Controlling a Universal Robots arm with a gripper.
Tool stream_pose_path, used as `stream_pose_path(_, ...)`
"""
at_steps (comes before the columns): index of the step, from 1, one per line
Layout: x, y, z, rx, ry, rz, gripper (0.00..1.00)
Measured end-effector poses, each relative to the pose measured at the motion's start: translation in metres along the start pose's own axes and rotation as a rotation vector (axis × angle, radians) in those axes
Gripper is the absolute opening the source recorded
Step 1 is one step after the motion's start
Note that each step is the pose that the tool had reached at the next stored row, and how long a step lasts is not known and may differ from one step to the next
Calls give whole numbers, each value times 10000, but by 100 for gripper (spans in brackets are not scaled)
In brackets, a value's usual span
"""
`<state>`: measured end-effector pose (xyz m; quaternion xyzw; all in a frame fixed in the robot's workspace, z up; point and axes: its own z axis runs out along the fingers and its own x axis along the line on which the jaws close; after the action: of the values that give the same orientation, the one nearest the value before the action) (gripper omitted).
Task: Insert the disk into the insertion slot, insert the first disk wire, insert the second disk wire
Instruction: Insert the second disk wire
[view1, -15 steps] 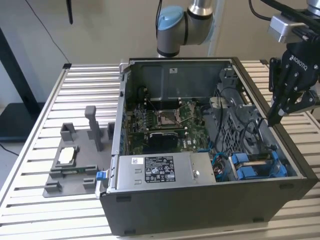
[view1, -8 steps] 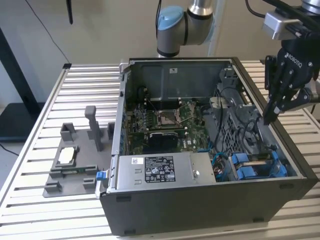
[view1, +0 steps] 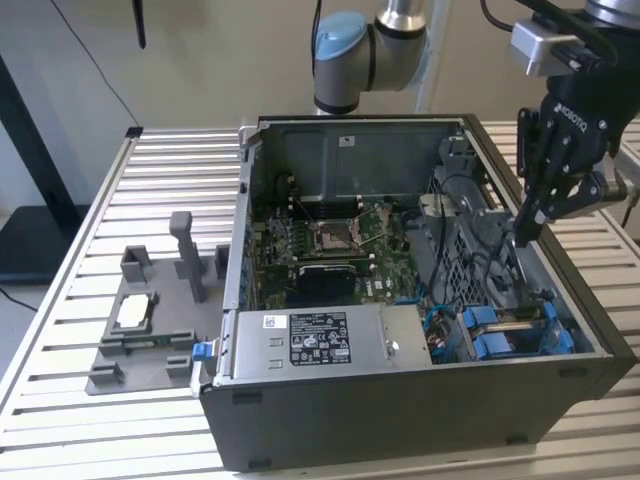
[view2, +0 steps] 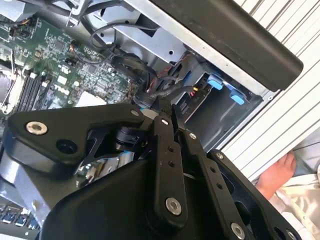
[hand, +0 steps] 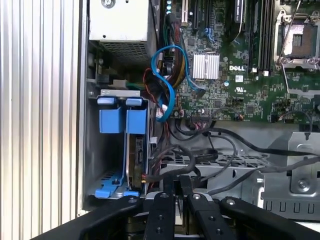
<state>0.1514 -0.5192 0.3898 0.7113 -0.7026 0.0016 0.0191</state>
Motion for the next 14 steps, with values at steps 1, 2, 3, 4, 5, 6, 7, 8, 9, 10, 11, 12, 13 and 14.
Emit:
stream_pose_path(1,-2,23,0,1,-2,0,16)
stream_pose_path(2,-3,47,1,4,-2,0,16)
stream_pose_path(3,-4,74,1,9,-1,-1,16)
stream_pose_path(4,-4,102,2,14,-1,0,16)
stream_pose_path(5,-5,130,3,20,-2,0,16)
stream_pose_path(6,-5,159,3,27,0,2,16)
stream_pose_path(7,-5,185,4,37,-1,2,16)
stream_pose_path(8,-5,208,5,47,-1,1,16)
stream_pose_path(9,-4,226,6,55,-2,1,16)
stream_pose_path(10,0,247,6,63,-1,2,16)
stream_pose_path(11,5,265,6,70,0,2,16)
stream_pose_path(12,15,281,7,75,1,2,16)
stream_pose_path(13,30,293,8,78,0,2,16)
stream_pose_path(14,48,302,8,80,1,3,16)
